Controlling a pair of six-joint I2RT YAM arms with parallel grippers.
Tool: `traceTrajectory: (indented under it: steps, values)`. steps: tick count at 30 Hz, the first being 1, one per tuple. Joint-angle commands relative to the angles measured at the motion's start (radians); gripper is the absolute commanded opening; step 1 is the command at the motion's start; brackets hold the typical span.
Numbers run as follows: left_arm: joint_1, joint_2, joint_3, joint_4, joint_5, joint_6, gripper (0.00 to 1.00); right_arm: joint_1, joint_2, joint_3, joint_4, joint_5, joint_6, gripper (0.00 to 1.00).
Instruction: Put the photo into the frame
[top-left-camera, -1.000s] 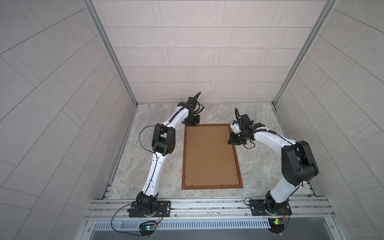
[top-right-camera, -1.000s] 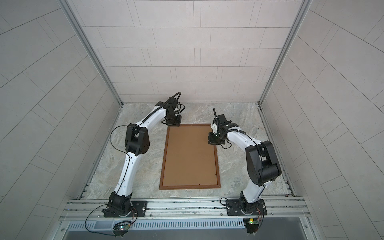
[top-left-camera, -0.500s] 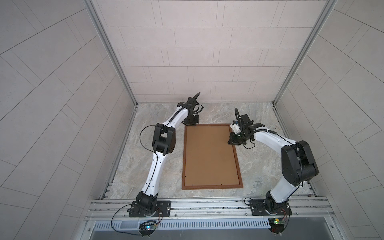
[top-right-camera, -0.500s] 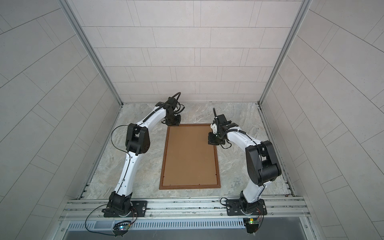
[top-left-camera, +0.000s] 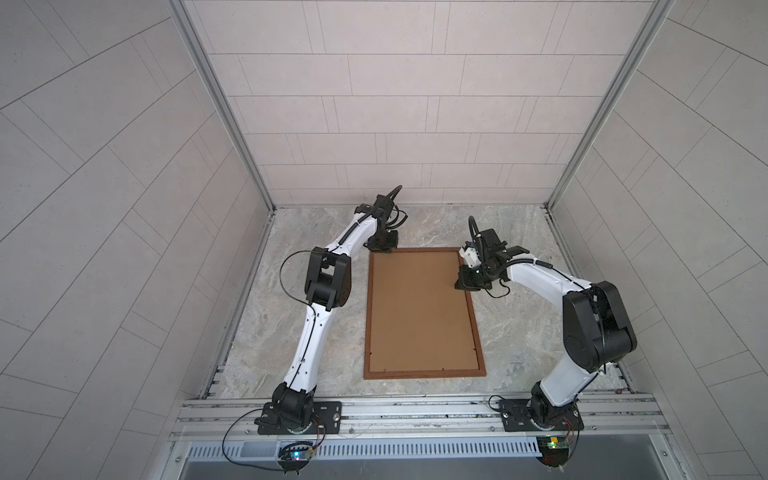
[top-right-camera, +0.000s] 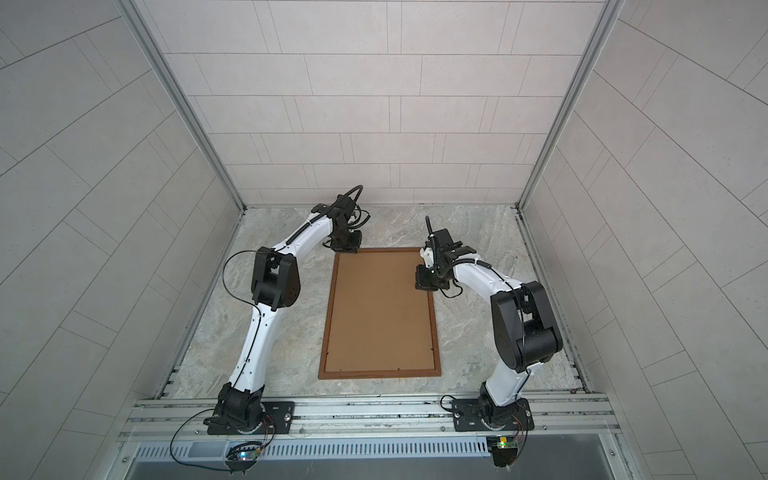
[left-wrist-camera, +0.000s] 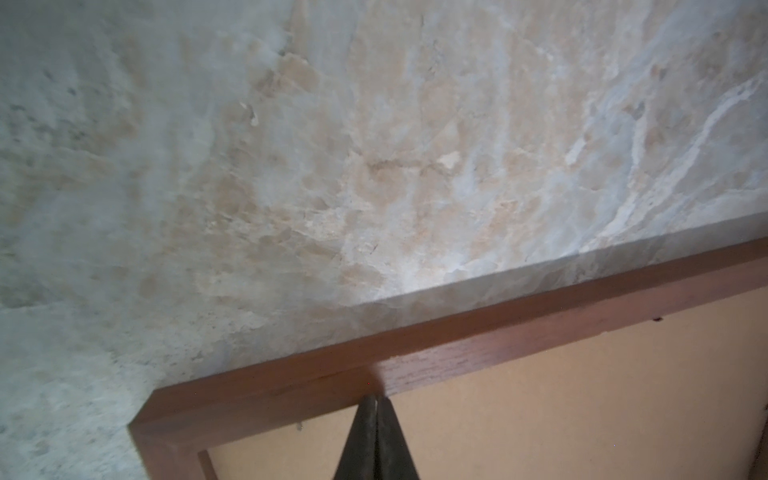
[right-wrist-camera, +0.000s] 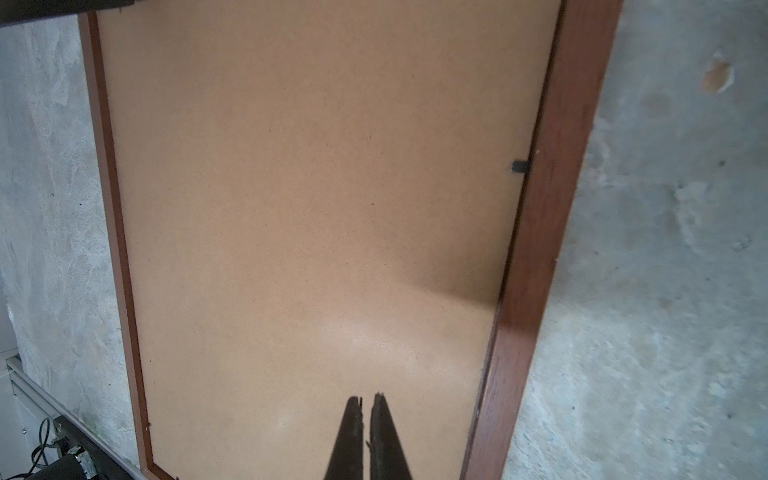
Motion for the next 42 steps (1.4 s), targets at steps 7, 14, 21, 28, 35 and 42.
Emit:
traceTrajectory:
  steps: [7, 14, 21, 28, 35, 42]
  values:
    - [-0.022, 0.121, 0.087, -0.168, -0.043, 0.084, 0.06, 0.006, -0.004, -0.016, -0.023, 0.002, -0.018, 0.01]
    - [-0.019, 0.087, 0.129, -0.204, -0.048, 0.105, 0.06, 0.006, -0.009, -0.016, -0.023, 0.002, -0.018, 0.01]
    - [-0.001, -0.076, 0.016, 0.024, 0.009, 0.031, 0.06, 0.006, -0.005, -0.008, -0.021, -0.004, -0.016, 0.01]
    - [0.006, -0.034, 0.075, 0.035, 0.01, 0.005, 0.06, 0.007, -0.003, -0.011, -0.024, -0.004, -0.017, 0.01]
    - [0.008, 0.003, 0.078, 0.045, 0.008, 0.004, 0.06, 0.006, 0.009, 0.003, -0.039, -0.008, -0.024, 0.01]
    - [0.007, 0.018, 0.063, 0.035, 0.017, 0.005, 0.06, 0.007, 0.023, 0.01, -0.04, -0.011, -0.024, 0.0]
